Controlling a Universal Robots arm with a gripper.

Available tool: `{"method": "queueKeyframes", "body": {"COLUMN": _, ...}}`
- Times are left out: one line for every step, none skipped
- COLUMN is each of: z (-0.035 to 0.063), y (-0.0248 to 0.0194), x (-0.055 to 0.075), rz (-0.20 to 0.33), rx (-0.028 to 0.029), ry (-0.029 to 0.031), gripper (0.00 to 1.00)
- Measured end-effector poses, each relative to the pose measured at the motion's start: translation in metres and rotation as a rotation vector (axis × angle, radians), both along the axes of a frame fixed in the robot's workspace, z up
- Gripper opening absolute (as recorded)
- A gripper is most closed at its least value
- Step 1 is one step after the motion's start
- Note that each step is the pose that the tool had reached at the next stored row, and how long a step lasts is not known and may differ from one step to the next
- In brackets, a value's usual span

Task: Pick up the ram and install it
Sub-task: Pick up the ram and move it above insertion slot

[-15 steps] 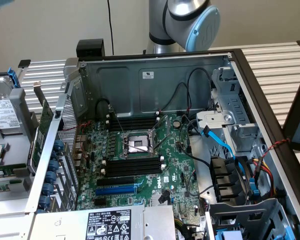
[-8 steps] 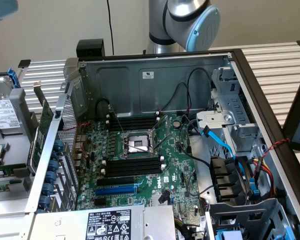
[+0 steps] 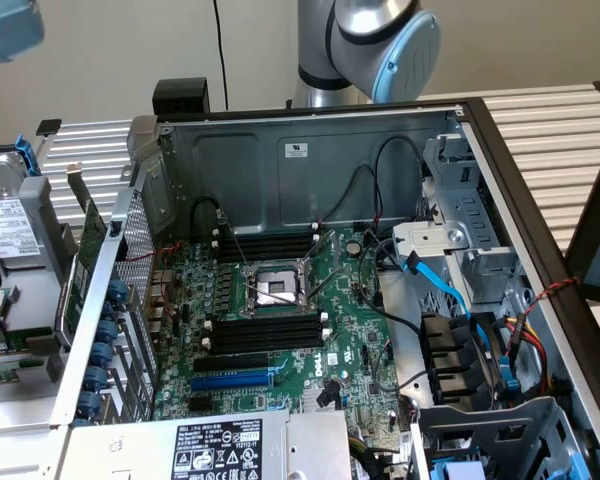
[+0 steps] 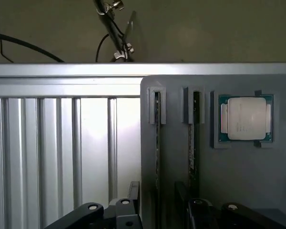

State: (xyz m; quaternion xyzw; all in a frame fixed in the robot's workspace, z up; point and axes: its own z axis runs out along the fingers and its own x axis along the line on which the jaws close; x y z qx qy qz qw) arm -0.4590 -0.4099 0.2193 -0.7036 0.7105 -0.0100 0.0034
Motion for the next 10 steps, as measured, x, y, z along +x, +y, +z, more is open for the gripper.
{"method": "queueKeyframes", "body": {"z": -0.0018, "y": 0.0, "x": 0.0, "rz": 0.002, "rx": 0.0001, "ry": 0.0, "gripper": 0.42}}
{"method": "queueKeyframes", "body": {"z": -0.0036, "y": 0.0, "x": 0.0, "rz": 0.004, "rx": 0.0002, "ry": 0.0002, "gripper": 0.42}}
{"method": "queueKeyframes", "body": {"z": -0.0054, "y": 0.0, "x": 0.0, "rz": 0.005, "rx": 0.0002, "ry": 0.0003, "gripper": 0.42}}
{"method": "queueKeyframes", "body": {"z": -0.0071, "y": 0.0, "x": 0.0, "rz": 0.006, "rx": 0.0002, "ry": 0.0005, "gripper": 0.42}}
{"method": "queueKeyframes", "body": {"z": -0.0087, "y": 0.0, "x": 0.0, "rz": 0.007, "rx": 0.0002, "ry": 0.0007, "gripper": 0.42}}
{"method": "queueKeyframes", "body": {"z": -0.0104, "y": 0.0, "x": 0.0, "rz": 0.008, "rx": 0.0002, "ry": 0.0008, "gripper": 0.42}}
{"method": "queueKeyframes", "body": {"z": -0.0119, "y": 0.0, "x": 0.0, "rz": 0.009, "rx": 0.0001, "ry": 0.001, "gripper": 0.42}}
{"method": "queueKeyframes", "body": {"z": -0.0134, "y": 0.0, "x": 0.0, "rz": 0.01, "rx": 0.0002, "ry": 0.0012, "gripper": 0.42}}
{"method": "queueKeyframes", "body": {"z": -0.015, "y": 0.0, "x": 0.0, "rz": 0.011, "rx": 0.0001, "ry": 0.0012, "gripper": 0.42}}
{"method": "queueKeyframes", "body": {"z": -0.0167, "y": 0.0, "x": 0.0, "rz": 0.011, "rx": 0.0002, "ry": 0.0012, "gripper": 0.42}}
